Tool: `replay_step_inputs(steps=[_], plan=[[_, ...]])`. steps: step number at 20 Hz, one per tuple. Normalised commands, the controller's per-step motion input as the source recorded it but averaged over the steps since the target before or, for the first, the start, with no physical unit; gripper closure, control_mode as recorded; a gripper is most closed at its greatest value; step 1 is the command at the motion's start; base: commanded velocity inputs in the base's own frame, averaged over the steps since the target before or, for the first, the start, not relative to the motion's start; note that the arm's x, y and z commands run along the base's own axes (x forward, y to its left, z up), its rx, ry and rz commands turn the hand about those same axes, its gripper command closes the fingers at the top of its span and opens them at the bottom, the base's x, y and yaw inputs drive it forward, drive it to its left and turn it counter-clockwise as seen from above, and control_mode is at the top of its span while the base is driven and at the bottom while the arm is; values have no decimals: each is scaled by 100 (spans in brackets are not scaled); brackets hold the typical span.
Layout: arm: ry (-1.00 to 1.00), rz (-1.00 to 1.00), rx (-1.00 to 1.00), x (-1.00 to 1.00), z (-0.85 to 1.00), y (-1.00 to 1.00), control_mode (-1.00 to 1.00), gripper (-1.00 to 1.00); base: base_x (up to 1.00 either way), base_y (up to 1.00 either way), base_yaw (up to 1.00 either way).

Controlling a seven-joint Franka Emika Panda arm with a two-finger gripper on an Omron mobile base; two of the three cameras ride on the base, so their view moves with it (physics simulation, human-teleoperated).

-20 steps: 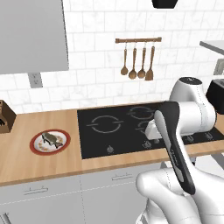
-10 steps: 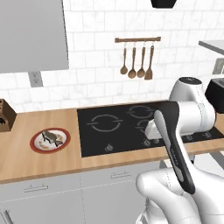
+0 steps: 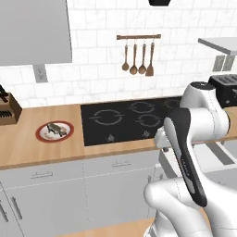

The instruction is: Pick up the knife from the drawer and place it on the cutting board. Then place the meat from the plate to the cutting board.

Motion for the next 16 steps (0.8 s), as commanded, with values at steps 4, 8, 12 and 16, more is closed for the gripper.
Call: replay_step_inputs(steps=[4, 8, 12, 16], plan=[[0, 0, 0, 0, 0, 0, 100, -100, 9, -57, 3], [0, 0, 0, 0, 0, 0, 100, -100, 11, -88, 8], [0, 0, 0, 0, 0, 0, 100, -100, 0, -100, 12], [0, 0, 0, 0, 0, 0, 100, -100, 4, -100, 15]])
